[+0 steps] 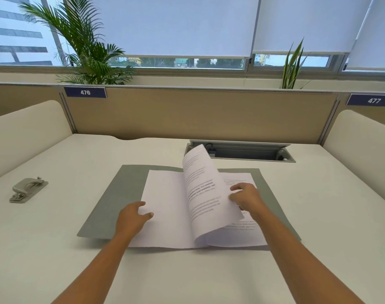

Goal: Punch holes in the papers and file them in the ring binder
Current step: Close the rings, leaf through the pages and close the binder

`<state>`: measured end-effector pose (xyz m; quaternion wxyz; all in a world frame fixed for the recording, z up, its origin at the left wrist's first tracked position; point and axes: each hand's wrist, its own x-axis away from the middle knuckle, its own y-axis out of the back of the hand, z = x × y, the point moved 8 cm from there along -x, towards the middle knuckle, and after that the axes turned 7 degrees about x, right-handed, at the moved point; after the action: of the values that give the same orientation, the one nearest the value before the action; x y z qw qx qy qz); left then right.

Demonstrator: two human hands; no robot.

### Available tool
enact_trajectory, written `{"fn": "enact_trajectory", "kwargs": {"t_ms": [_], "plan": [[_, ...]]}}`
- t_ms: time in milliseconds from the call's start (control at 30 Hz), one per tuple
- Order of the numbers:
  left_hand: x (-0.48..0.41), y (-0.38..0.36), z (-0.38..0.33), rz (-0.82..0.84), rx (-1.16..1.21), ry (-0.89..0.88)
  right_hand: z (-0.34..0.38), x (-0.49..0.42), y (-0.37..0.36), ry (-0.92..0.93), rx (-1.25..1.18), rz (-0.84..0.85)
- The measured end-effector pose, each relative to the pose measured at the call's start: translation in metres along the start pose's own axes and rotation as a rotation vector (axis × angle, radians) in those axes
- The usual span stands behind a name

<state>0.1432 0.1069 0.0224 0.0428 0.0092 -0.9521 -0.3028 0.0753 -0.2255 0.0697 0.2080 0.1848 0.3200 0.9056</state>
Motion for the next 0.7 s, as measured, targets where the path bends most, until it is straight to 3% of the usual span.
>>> {"fn": "enact_trajectory", "kwargs": {"t_ms": [333, 700], "plan": [[0.001, -0.016, 0.016, 0.043, -0.190, 0.070, -0.080, 0.001, 0.049, -0.182, 0.226, -0.160], [-0.001, -0.014, 0.012, 0.006, -0.254, 0.096, -0.099, 0.004, 0.062, -0.247, 0.455, -0.205]]}}
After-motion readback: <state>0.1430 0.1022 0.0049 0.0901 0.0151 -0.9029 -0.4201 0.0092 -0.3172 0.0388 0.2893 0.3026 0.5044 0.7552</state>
